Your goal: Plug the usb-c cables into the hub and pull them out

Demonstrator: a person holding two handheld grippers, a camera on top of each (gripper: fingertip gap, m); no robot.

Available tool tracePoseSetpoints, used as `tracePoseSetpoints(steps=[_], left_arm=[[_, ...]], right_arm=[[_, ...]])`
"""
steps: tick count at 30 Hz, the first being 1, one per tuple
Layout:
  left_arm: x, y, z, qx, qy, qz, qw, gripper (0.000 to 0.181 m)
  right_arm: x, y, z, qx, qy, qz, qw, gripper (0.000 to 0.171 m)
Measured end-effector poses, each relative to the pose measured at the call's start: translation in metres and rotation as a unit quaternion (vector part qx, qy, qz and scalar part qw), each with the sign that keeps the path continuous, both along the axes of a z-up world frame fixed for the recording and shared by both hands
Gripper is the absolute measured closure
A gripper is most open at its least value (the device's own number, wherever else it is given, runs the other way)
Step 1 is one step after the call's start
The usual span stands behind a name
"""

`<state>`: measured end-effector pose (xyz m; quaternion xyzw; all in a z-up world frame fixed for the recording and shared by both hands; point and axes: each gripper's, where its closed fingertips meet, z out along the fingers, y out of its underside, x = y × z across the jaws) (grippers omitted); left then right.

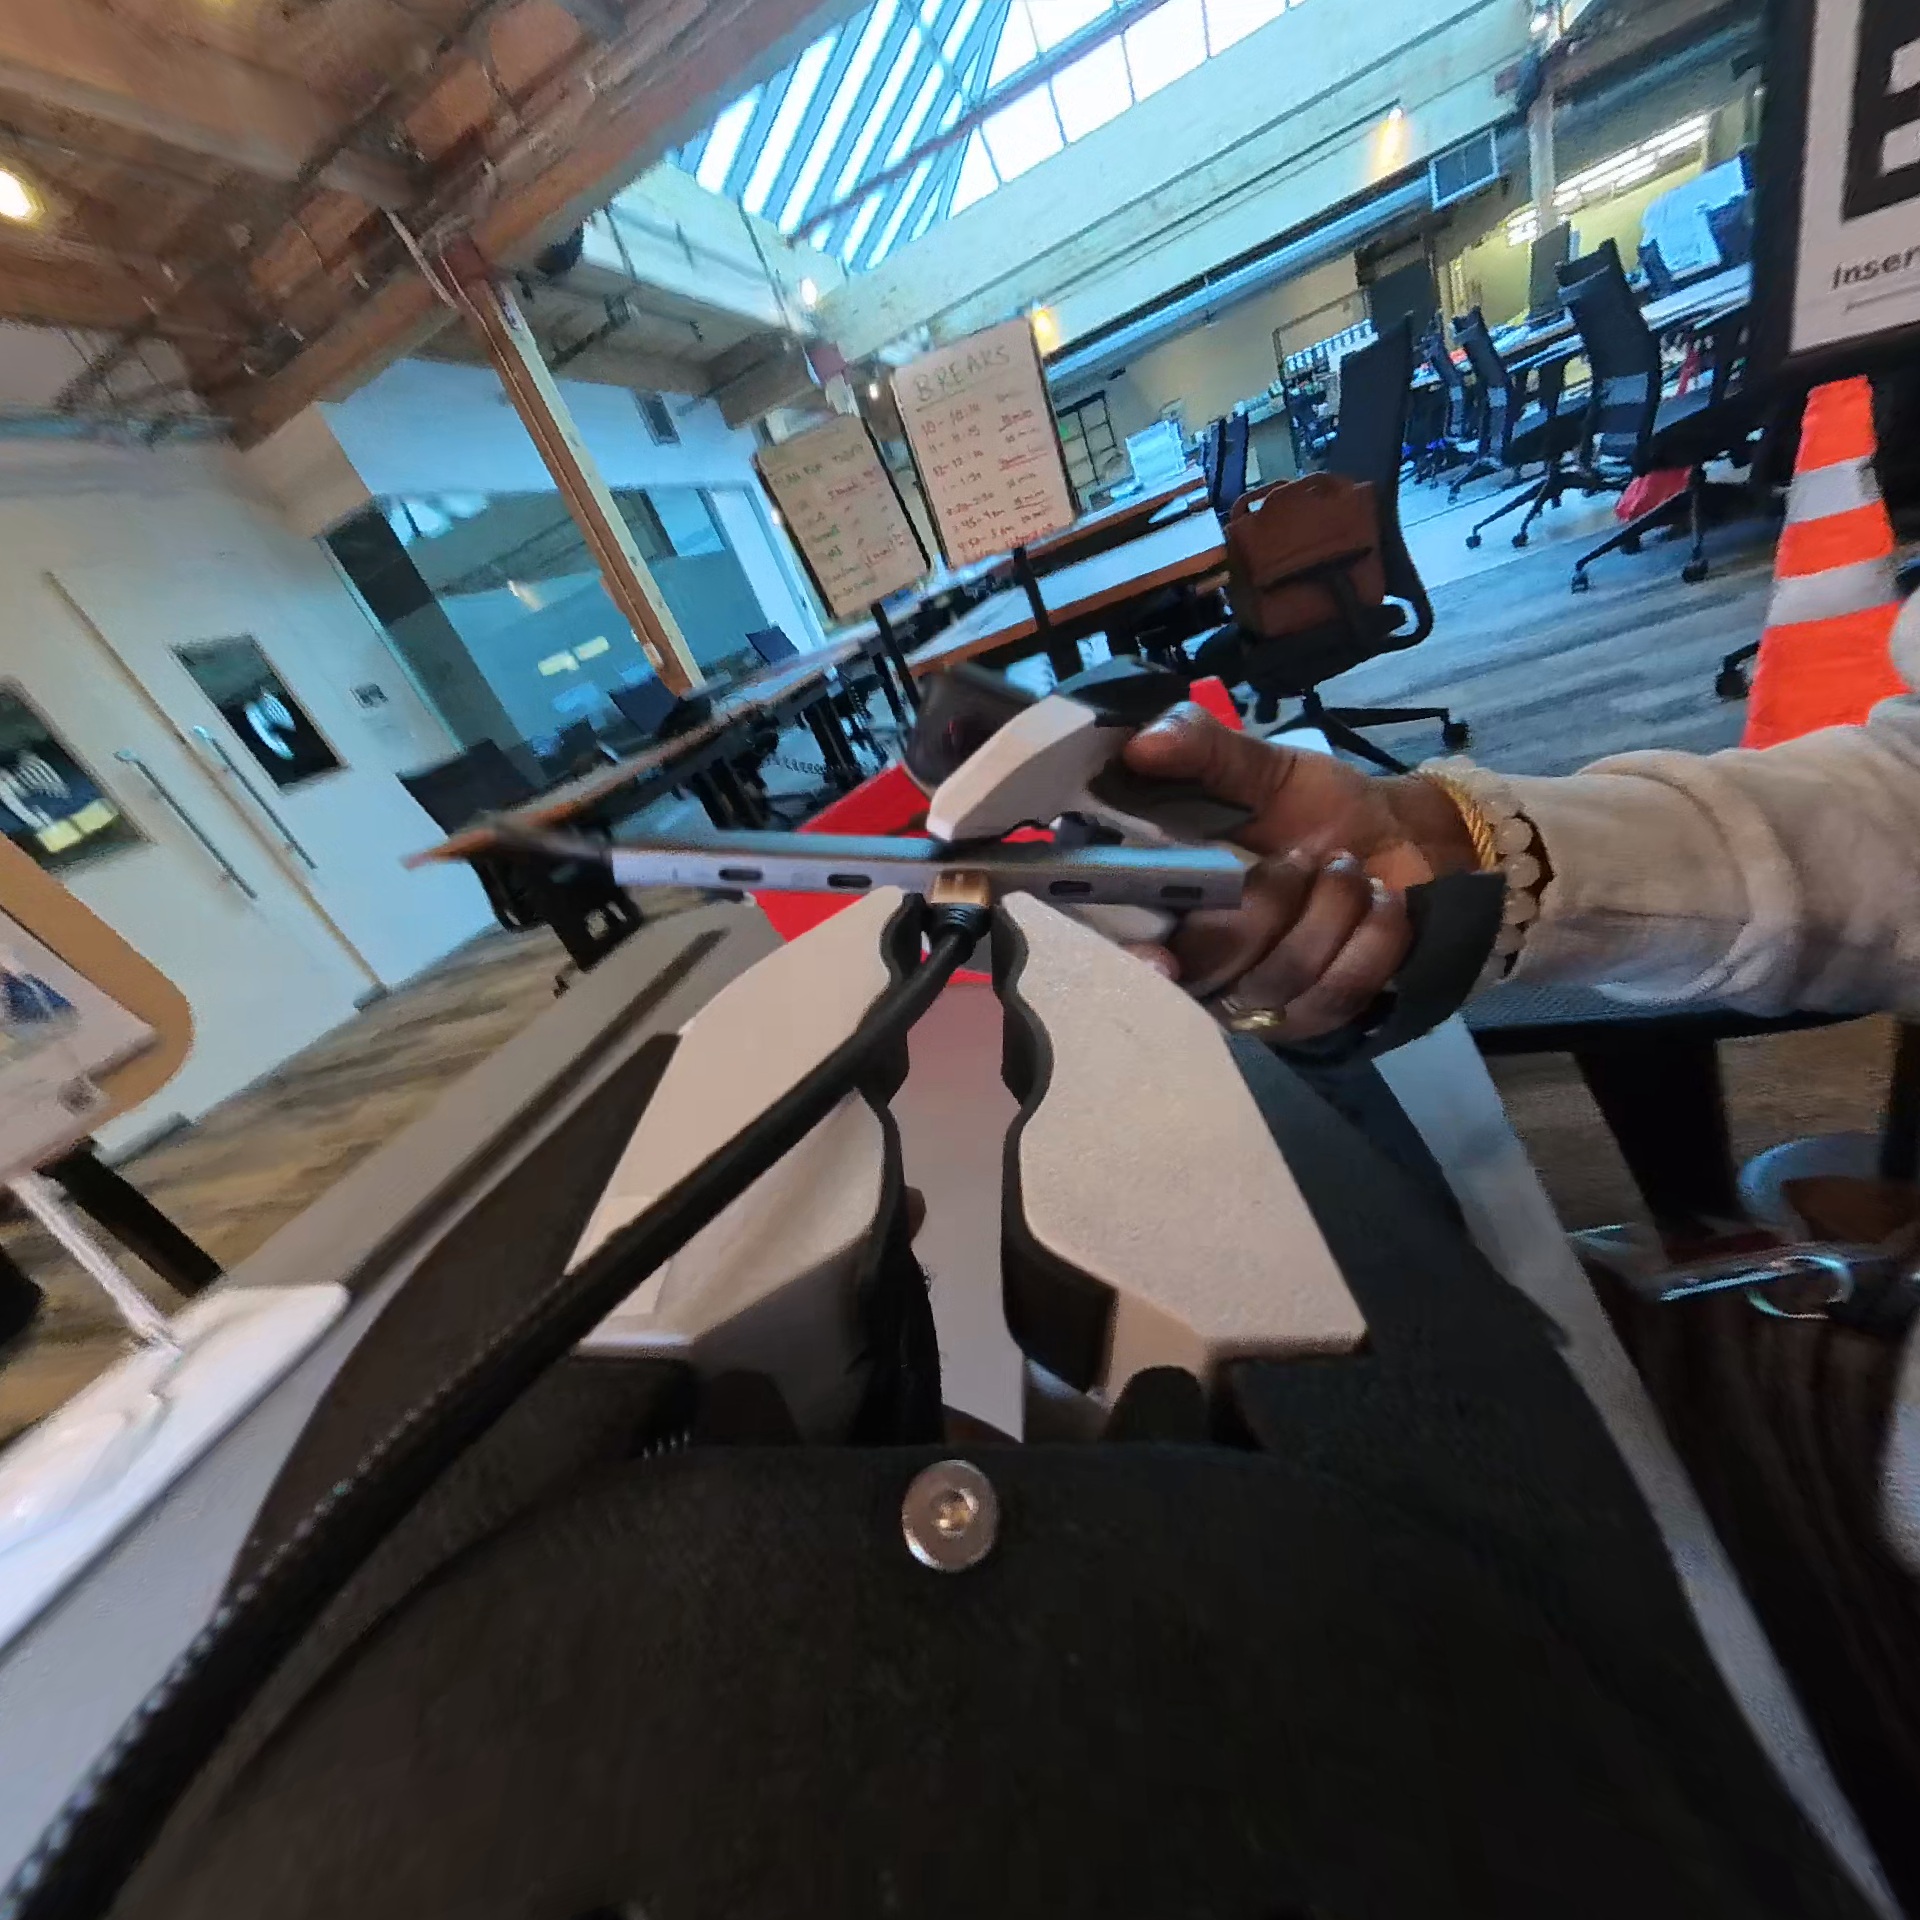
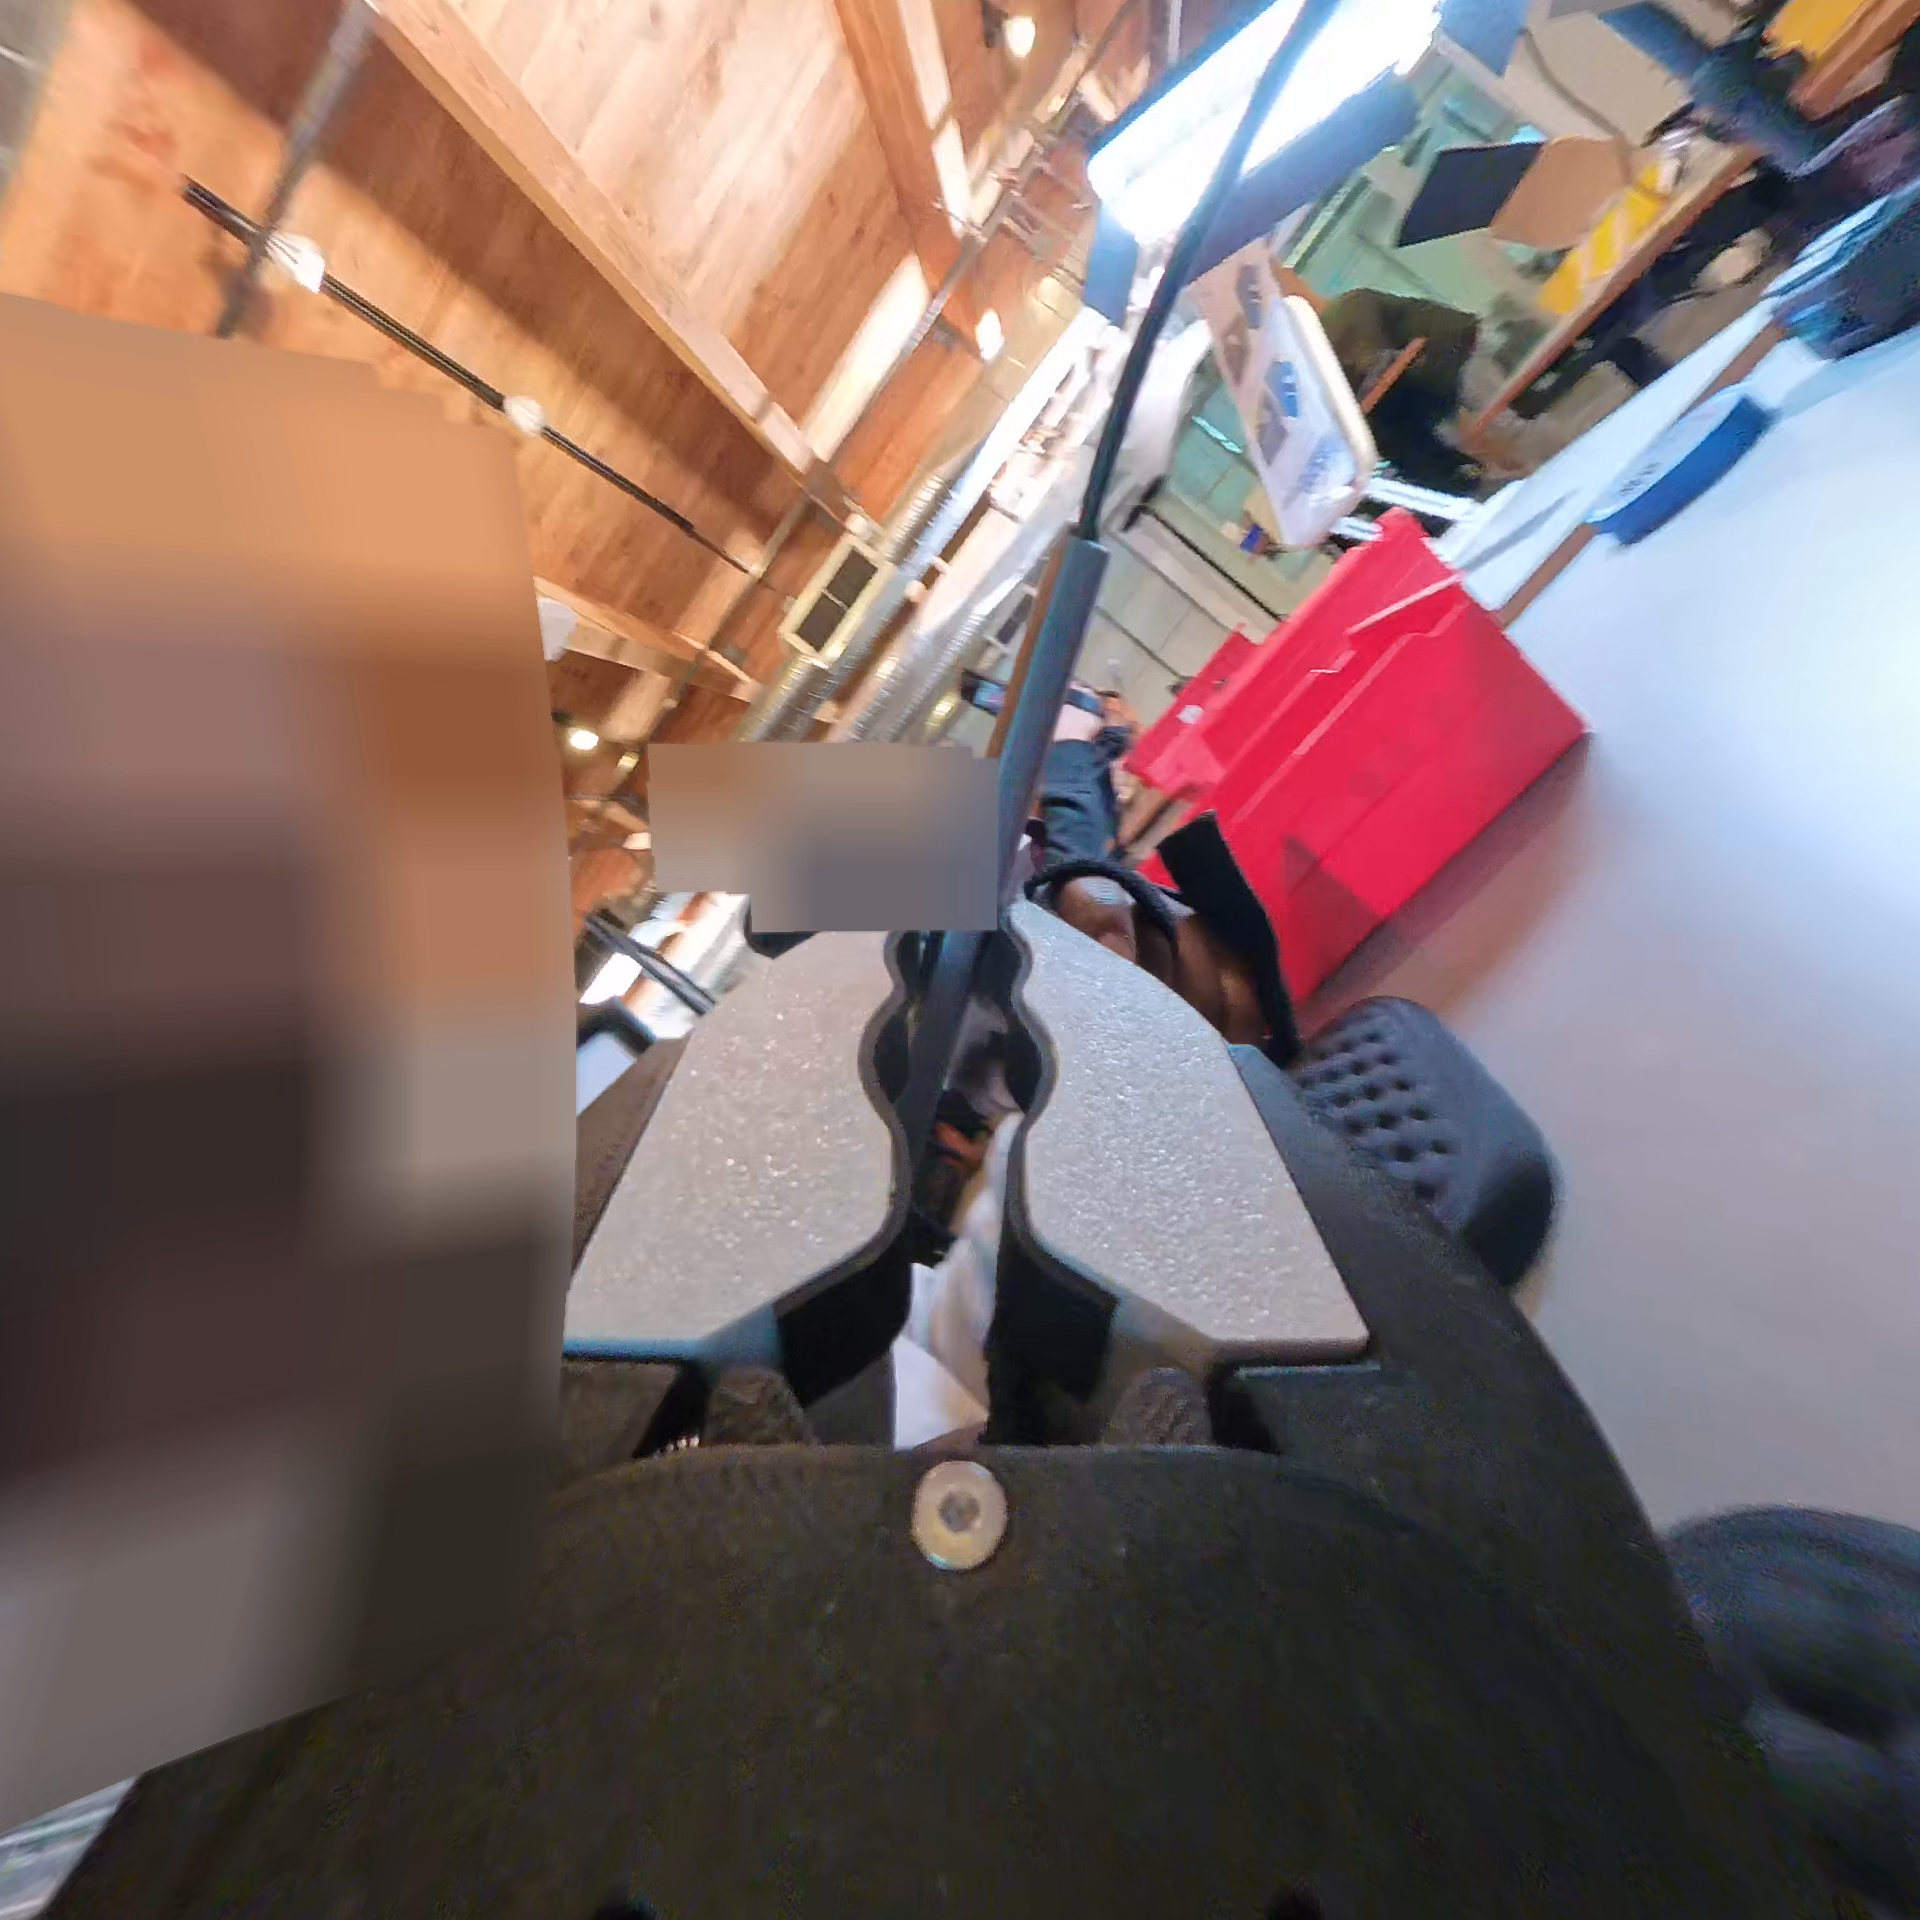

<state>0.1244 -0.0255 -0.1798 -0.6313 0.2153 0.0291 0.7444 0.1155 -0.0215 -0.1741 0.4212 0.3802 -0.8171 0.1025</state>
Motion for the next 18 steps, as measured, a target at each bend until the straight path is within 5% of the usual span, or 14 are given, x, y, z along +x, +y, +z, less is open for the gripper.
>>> tracePoseSetpoints(steps=[3, 6, 11, 15, 18], left_arm=[[-0.007, 0.011, -0.038, -0.145, -0.077, -0.004, 0.986, 0.150], [0.035, -0.016, -0.084, -0.344, -0.129, -0.175, 0.913, 0.136], [0.064, -0.063, -0.054, -0.299, -0.071, -0.295, 0.905, 0.134], [0.036, -0.090, 0.000, -0.216, -0.040, -0.192, 0.956, 0.133], [-0.039, -0.119, 0.032, -0.177, -0.050, 0.061, 0.981, 0.132]], right_arm=[[-0.005, 0.022, -0.010, 0.012, -0.018, -0.048, 0.999, 0.161], [-0.012, 0.063, -0.027, -0.016, -0.064, -0.121, 0.990, 0.162], [-0.011, 0.072, -0.095, 0.108, -0.174, -0.143, 0.968, 0.160], [-0.015, 0.067, -0.108, 0.171, -0.195, -0.136, 0.956, 0.154], [-0.013, 0.069, -0.126, 0.290, -0.215, -0.160, 0.919, 0.141]])
